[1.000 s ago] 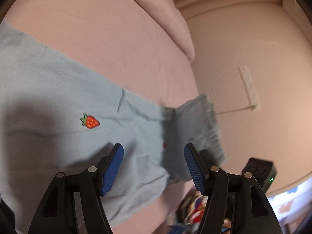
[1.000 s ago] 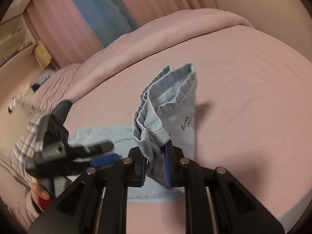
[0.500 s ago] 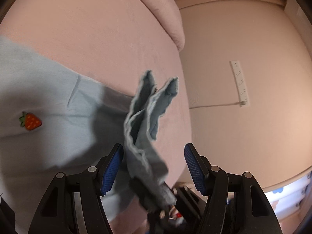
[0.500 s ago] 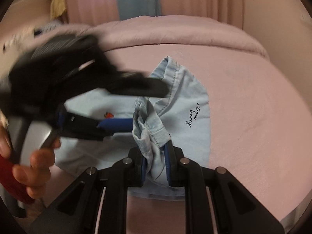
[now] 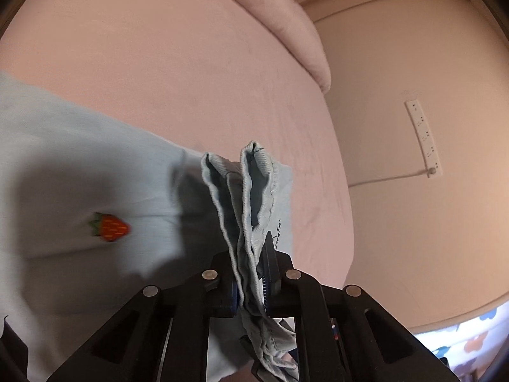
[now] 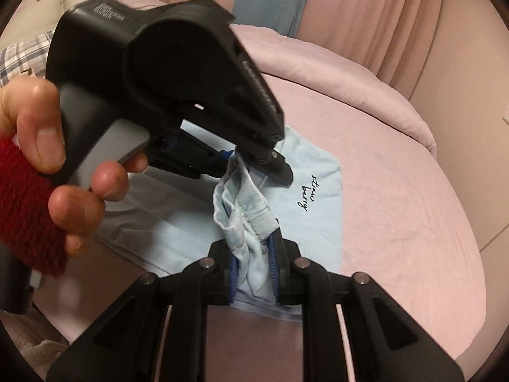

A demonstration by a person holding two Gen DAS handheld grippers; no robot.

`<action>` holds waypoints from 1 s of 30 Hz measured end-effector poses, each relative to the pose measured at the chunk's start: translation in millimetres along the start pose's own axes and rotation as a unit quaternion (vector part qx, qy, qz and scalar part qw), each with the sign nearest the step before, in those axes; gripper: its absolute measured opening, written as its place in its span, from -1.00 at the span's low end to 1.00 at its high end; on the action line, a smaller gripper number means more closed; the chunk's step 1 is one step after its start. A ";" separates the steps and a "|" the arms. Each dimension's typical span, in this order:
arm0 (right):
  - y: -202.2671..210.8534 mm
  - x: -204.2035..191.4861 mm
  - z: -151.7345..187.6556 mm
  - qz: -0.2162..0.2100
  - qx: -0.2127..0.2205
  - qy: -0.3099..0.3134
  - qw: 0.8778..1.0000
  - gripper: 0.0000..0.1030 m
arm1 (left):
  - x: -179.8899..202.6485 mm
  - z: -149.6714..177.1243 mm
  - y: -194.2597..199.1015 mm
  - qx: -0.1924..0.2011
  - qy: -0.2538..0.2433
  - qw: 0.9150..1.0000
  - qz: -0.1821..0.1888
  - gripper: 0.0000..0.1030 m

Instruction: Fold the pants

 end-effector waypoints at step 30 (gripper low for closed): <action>-46.2 -160.2 -117.3 -0.081 0.005 0.185 0.979 -0.31 | -118.0 -31.7 151.4 0.094 0.013 0.982 -0.163 -0.02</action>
Point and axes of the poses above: each gripper's, at about its wrist camera, not at the fingertips, and y roughly against the way its jaws point, x to its right, z to its underside, the point moved 10 cm from there along -y, roughly the way its jaws point, and after that the axes turned 8 degrees about -x, right-handed, at the moved point
